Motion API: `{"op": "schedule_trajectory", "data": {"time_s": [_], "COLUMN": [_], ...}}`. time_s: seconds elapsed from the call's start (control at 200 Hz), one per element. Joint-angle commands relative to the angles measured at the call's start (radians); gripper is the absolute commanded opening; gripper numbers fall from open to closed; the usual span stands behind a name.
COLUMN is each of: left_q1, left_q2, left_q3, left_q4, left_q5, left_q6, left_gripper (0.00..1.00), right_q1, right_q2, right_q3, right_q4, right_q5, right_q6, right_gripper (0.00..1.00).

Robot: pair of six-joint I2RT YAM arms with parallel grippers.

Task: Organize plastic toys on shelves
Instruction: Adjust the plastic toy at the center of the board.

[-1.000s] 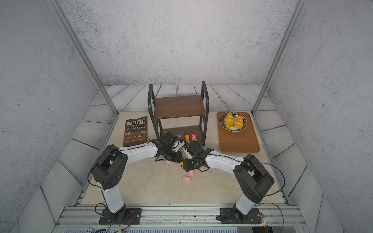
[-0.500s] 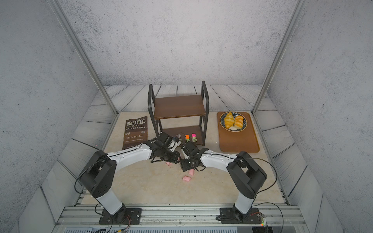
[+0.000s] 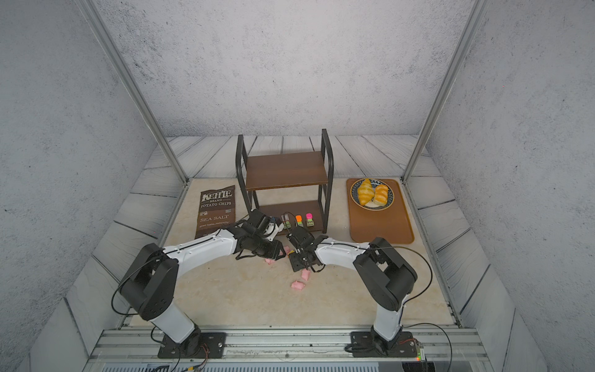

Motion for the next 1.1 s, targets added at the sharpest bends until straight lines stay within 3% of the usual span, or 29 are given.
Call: {"op": "schedule_trajectory", "data": {"time_s": [0.0,0.27,0.515,0.701,0.966,1.096], "left_q1": [0.004,0.004,0.002,-0.012,-0.023,-0.028], "left_q2": [0.031,0.104,0.159,0.205,0.271,0.305], "left_q3": [0.035,0.098,0.145,0.197,0.263,0.293], "left_q4": [-0.018,-0.023,-0.001,0.002,-0.022,-0.035], "left_q5": [0.012,-0.046,-0.121,-0.127,-0.137,-0.11], "left_q6": [0.015,-0.008,-0.068,-0.07,-0.037,-0.006], "left_gripper": [0.38,0.39,0.49,0.5,0.41,0.29], "right_q1": [-0.011,-0.049,-0.082,-0.087,-0.094,-0.097], "right_q2": [-0.003,-0.003,-0.011,-0.01,-0.008,-0.006], "right_q3": [-0.024,-0.032,-0.049,-0.046,-0.053,-0.052], "right_q4": [-0.016,0.009,0.028,0.033,0.041,0.048], "right_q5": [0.069,0.059,0.036,0.022,0.01,0.005], "right_q6": [0.032,0.071,0.085,0.081,0.082,0.082], "right_gripper": [0.6,0.56,0.55,0.55,0.55,0.55]}}
